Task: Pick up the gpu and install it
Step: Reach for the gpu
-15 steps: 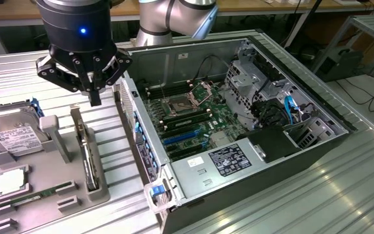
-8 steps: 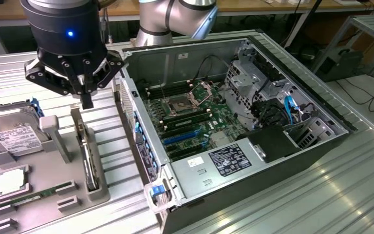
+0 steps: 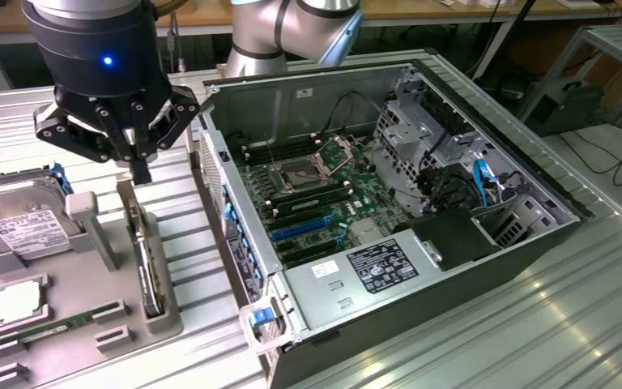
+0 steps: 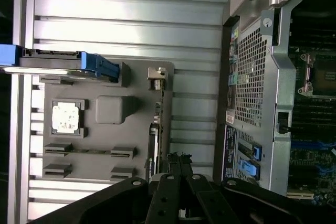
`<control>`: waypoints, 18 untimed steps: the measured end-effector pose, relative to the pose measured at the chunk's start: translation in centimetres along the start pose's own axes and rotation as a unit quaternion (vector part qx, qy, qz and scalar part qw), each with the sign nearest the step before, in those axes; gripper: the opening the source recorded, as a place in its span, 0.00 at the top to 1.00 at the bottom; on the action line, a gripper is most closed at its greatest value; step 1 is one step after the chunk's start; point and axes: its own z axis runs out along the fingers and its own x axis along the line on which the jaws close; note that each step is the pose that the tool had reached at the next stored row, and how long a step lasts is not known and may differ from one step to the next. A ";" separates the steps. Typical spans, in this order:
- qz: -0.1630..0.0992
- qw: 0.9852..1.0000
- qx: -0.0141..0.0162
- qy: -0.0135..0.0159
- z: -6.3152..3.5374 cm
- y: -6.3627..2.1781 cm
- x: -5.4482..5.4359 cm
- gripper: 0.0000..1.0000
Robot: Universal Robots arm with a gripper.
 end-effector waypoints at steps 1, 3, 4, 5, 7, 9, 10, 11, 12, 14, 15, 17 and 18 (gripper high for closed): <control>-0.001 1.000 0.000 0.000 0.05 -0.04 0.1 0.89; -0.002 1.000 0.000 -0.001 0.10 -0.17 0.4 0.89; -0.003 1.000 0.000 -0.001 0.12 -0.31 0.7 0.89; -0.004 1.000 0.000 -0.001 0.14 -0.51 0.9 0.89; -0.009 1.000 0.000 -0.001 0.18 -0.72 1.1 0.89; -0.015 1.000 0.000 -0.001 0.23 -0.92 1.2 0.89; -0.019 1.000 0.000 -0.001 0.24 -1.02 1.3 0.89; -0.022 1.000 0.000 -0.001 0.27 -1.10 1.4 0.89; -0.024 1.000 0.000 0.000 0.29 -1.16 1.5 0.89; -0.029 1.000 0.000 0.000 0.34 -1.28 1.7 0.89; -0.030 1.000 0.000 0.000 0.36 -1.31 2.0 0.89; -0.030 1.000 0.000 0.000 0.41 -1.35 2.5 0.89; -0.031 1.000 0.000 0.000 0.45 -1.39 2.9 0.89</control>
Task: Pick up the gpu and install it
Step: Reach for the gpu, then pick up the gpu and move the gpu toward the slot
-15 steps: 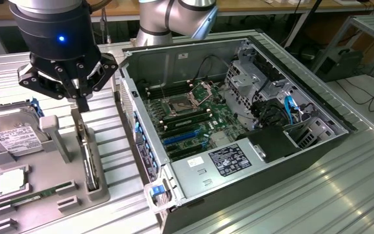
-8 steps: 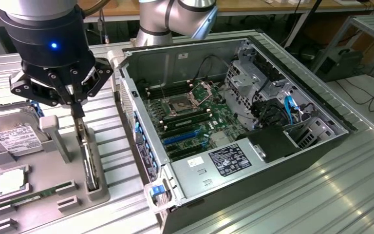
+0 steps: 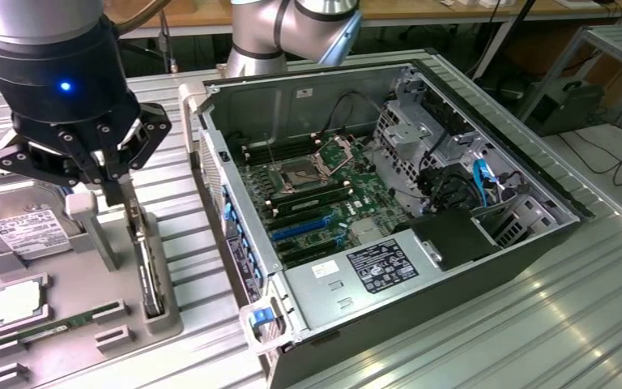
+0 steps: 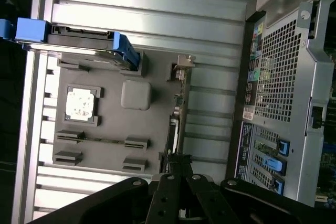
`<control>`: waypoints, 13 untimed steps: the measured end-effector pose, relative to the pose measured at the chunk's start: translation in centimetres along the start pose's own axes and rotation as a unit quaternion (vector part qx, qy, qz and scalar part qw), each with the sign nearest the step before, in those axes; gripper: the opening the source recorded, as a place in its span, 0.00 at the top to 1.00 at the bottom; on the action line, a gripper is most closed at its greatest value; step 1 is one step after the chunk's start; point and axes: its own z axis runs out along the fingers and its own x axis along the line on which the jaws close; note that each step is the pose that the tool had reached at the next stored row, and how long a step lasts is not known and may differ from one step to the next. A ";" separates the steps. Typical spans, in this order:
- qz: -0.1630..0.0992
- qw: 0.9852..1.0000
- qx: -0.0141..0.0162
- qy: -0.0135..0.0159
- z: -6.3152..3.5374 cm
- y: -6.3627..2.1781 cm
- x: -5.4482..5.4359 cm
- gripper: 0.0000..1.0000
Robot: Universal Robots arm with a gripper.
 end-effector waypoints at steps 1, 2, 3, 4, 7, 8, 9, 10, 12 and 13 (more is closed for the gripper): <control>0.000 1.000 0.000 0.000 0.02 0.01 0.2 0.89; 0.000 1.000 0.000 0.000 0.02 0.01 0.2 0.89; 0.000 1.000 0.000 0.000 0.02 0.01 0.2 0.89; 0.000 1.000 0.000 0.000 0.02 0.01 0.2 0.89; 0.000 1.000 0.000 0.000 0.02 0.01 0.2 0.89; 0.000 1.000 0.000 0.000 0.02 0.01 0.2 0.89; 0.000 1.000 0.000 0.000 0.02 0.01 0.2 0.89; 0.000 1.000 0.000 0.000 0.02 0.01 0.2 0.89; 0.000 1.000 0.000 0.000 0.02 0.00 0.2 0.89; 0.000 1.000 0.000 0.000 0.02 0.01 0.2 0.89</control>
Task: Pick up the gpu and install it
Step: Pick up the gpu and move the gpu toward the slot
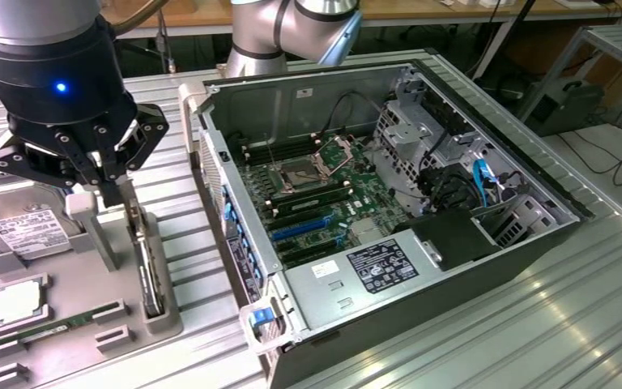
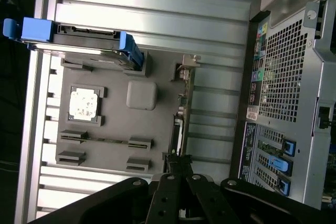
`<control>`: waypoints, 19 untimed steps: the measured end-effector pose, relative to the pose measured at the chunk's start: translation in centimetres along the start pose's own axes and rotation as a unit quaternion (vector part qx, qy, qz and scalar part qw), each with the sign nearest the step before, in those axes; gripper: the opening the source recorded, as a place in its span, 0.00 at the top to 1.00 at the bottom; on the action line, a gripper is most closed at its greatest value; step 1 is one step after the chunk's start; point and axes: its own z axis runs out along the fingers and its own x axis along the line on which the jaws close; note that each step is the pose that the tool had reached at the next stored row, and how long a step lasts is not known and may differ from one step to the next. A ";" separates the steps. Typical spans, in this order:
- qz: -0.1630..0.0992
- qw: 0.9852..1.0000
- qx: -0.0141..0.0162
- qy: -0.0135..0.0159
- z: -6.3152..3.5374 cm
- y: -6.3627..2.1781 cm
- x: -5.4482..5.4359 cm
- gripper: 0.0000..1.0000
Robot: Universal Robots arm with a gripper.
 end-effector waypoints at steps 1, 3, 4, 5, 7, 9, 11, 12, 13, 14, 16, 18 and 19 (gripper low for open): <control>0.000 1.000 0.000 0.000 0.00 0.00 0.0 0.89; 0.000 1.000 0.000 0.000 0.00 0.00 0.0 0.89; 0.000 1.000 0.000 0.000 0.00 0.00 0.0 0.83; 0.000 1.000 0.000 0.000 0.00 0.00 0.0 0.83; 0.000 1.000 0.000 0.000 0.00 0.01 0.0 0.70; 0.000 1.000 0.000 0.000 0.00 0.01 0.0 0.58; 0.000 1.000 0.000 0.000 0.00 0.01 0.0 0.52; 0.000 1.000 0.000 0.000 0.01 0.00 0.0 0.52; 0.001 1.000 0.000 0.000 0.06 0.00 0.0 0.52; 0.003 1.000 0.000 0.000 0.15 -0.01 0.0 0.52; 0.009 1.000 0.000 0.000 0.38 -0.03 0.0 0.52; 0.014 1.000 0.000 0.000 0.68 -0.05 0.0 0.52; 0.015 1.000 0.000 0.000 0.84 -0.05 0.0 0.52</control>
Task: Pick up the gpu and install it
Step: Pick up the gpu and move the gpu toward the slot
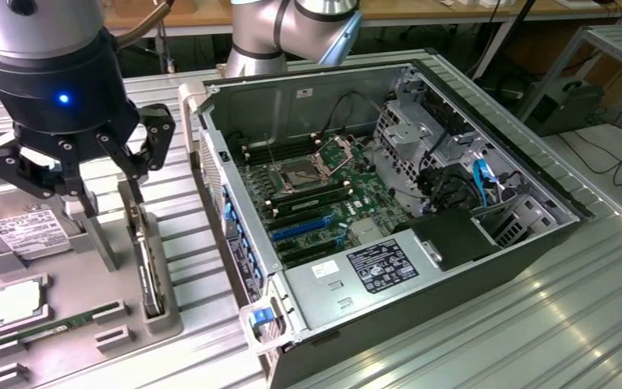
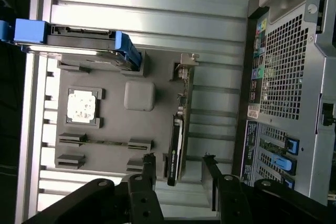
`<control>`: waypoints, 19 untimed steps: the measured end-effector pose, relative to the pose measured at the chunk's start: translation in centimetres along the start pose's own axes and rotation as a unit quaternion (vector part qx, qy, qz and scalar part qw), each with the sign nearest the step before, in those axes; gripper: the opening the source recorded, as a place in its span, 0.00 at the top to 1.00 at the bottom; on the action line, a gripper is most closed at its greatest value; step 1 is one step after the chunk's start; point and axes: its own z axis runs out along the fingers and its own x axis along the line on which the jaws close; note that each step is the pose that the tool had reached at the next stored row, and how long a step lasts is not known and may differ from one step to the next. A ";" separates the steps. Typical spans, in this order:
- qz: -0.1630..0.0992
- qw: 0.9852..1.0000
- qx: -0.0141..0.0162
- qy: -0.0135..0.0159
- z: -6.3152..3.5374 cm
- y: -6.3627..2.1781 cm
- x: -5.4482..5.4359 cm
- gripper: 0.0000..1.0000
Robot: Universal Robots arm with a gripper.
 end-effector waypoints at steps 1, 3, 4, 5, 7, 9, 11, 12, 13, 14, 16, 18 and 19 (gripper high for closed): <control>0.001 1.000 0.000 0.000 0.17 -0.03 0.0 0.52; 0.003 1.000 0.000 0.000 0.31 -0.17 0.0 0.52; 0.005 1.000 0.000 0.000 0.39 -0.24 0.0 0.52; 0.006 1.000 0.000 0.000 0.49 -0.30 0.0 0.52; 0.009 1.000 0.000 0.000 0.74 -0.37 0.0 0.52; 0.010 1.000 0.000 0.000 0.89 -0.45 0.0 0.52; 0.011 1.000 0.000 0.000 1.04 -0.54 0.1 0.52; 0.012 1.000 0.001 0.000 1.09 -0.63 0.1 0.52; 0.013 1.000 0.001 -0.001 1.17 -0.67 0.1 0.51; 0.013 1.000 0.001 -0.001 1.23 -0.68 0.1 0.51; 0.015 1.000 0.001 0.000 1.32 -0.69 0.1 0.45; 0.016 1.000 0.001 -0.001 1.42 -0.70 0.1 0.38; 0.017 1.000 0.001 -0.001 1.48 -0.70 0.1 0.38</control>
